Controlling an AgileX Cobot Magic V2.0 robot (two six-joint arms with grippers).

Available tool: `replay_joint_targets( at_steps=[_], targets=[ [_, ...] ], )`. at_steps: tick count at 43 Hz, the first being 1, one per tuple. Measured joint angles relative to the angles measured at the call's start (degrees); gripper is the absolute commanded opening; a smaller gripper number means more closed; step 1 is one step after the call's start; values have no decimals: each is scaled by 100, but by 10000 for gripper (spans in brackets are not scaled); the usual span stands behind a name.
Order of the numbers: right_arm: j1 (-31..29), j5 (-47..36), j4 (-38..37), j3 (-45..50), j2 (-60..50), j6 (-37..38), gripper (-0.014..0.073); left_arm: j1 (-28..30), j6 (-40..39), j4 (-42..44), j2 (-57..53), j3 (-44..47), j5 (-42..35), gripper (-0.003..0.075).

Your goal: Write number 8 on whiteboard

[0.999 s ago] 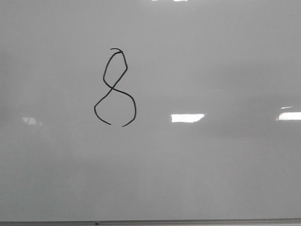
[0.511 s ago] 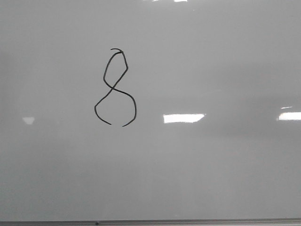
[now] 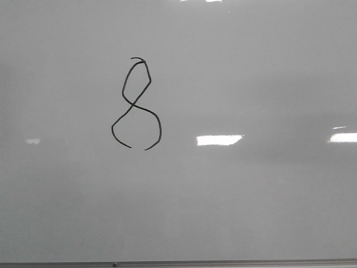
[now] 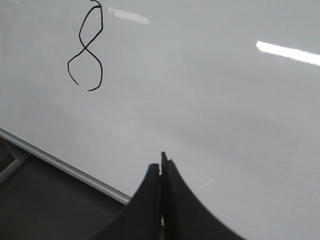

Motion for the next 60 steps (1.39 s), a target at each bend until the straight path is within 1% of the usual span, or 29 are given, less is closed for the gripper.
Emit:
replay_joint_targets(
  at_steps=[29, 33, 36, 42, 46, 48, 50, 53, 58, 60],
  targets=[
    [0, -25, -44, 0, 0, 0, -69, 0, 0, 0, 0, 0, -5, -21],
    [0, -220, -242, 66, 0, 0, -69, 0, 0, 0, 0, 0, -5, -21],
    [0, -546, -476, 190, -31, 43, -69, 0, 0, 0, 0, 0, -5, -21],
    [-46, -1496, -1103, 723, -422, 674, -69, 0, 0, 0, 0, 0, -5, -21],
    [-258, -2035, -1541, 1202, -828, 1425, -69, 0, 0, 0, 0, 0, -5, -21],
    [-445, -2196, -1758, 1500, -1060, 1933, -69, 0, 0, 0, 0, 0, -5, -21],
    [-659, -2224, -1900, 1714, -1286, 2330, -69, 0, 0, 0, 0, 0, -5, -21],
    [-944, -2224, -2089, 2032, -1569, 2688, -69, 0, 0, 0, 0, 0, -5, -21],
    [-1399, -2050, -2223, 2329, -2062, 2965, -69, 0, 0, 0, 0, 0, -5, -21],
    [-1486, -1960, -2260, 2339, -2195, 2965, -69, 0, 0, 0, 0, 0, -5, -21]
  ],
)
